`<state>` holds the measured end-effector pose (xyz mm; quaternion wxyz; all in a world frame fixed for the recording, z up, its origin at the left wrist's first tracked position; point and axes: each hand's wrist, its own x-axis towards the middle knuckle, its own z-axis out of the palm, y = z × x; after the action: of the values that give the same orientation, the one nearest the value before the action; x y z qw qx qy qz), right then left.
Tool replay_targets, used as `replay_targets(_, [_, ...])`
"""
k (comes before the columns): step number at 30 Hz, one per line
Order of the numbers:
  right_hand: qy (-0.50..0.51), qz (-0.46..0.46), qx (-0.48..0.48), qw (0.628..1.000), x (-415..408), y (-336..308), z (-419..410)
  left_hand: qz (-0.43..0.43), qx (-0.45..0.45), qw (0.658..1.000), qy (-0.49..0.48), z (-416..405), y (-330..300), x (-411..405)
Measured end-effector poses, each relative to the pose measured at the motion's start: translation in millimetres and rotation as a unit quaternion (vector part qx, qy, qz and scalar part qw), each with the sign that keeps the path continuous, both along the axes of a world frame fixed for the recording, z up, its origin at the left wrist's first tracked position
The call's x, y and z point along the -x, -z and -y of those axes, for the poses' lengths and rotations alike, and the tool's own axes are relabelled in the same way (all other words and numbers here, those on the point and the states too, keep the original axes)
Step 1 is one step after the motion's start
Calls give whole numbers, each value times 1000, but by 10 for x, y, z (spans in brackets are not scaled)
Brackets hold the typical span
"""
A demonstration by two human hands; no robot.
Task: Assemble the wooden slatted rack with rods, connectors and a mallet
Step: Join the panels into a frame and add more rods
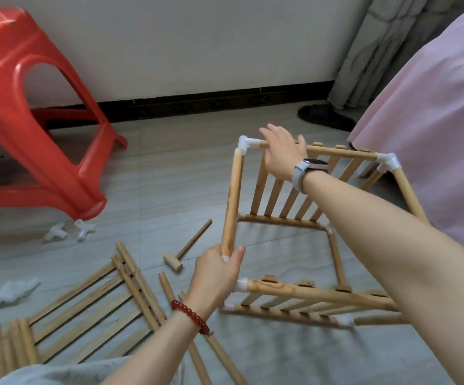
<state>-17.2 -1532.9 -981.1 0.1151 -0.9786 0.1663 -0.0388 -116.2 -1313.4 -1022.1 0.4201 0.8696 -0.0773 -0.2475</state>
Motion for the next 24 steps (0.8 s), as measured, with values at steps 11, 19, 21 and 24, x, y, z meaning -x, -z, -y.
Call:
replay_targets(11, [44,-110,6,993,-590,73,561,61,-118,984,120,-26,-57,-1024])
replay_targets(19, [107,-32,-26,993,-154,63,864,82,-117,973,182,64,-40,-1153])
replay_targets(21, [118,-14,-10,993,-44,-77,894,97,-113,971,185,98,-108,-1210])
replay_targets(24, [148,34,8,988,107,-343,962,108,-82,975,176,199,-326,-1321])
